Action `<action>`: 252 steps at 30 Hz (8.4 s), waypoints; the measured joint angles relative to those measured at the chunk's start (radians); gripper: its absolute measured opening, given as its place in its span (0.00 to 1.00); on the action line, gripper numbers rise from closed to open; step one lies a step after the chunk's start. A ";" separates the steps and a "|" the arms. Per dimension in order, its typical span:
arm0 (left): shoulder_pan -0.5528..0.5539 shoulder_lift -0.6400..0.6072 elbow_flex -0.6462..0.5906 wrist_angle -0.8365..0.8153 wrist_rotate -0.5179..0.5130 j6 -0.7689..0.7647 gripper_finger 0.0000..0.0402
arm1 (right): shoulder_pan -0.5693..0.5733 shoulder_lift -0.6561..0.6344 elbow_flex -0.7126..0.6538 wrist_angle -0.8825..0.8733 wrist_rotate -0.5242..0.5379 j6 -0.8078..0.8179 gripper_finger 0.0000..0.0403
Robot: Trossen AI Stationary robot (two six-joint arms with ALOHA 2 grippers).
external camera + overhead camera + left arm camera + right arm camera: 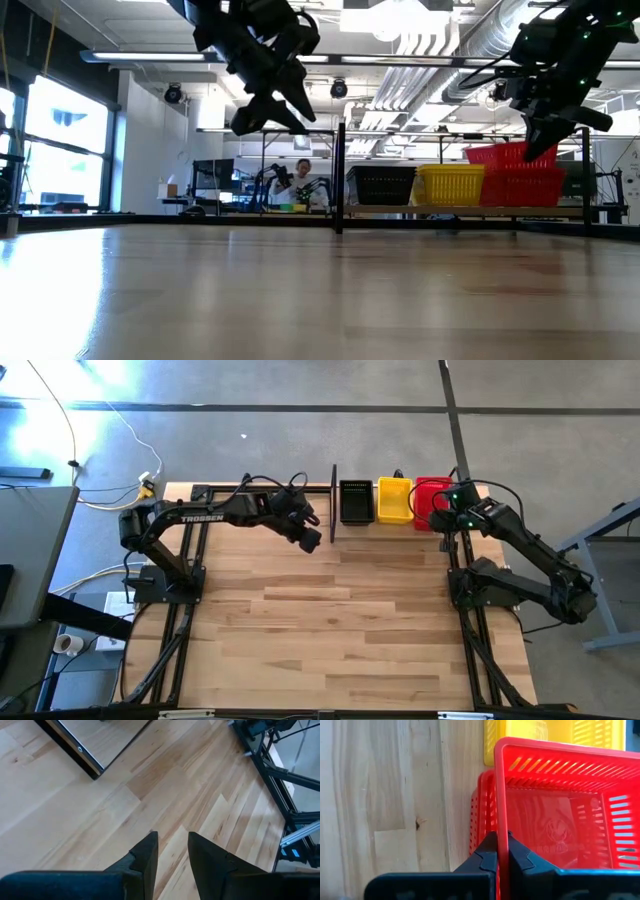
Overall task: Stack baskets on shelf by color
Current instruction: Stack the red basket on the red basket on the shelf, then return to Home Position
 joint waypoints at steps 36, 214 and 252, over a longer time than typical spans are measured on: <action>-0.007 0.000 0.000 0.002 0.000 -0.002 0.24 | 0.002 -0.035 0.000 0.042 0.024 0.072 0.23; -0.431 -1.329 -1.173 0.619 -0.367 0.261 0.24 | 0.839 -0.742 -0.309 0.575 0.281 1.238 0.24; -0.431 -1.329 -1.172 0.620 -0.367 0.261 0.24 | 0.840 -0.790 -0.608 0.745 0.154 1.238 0.24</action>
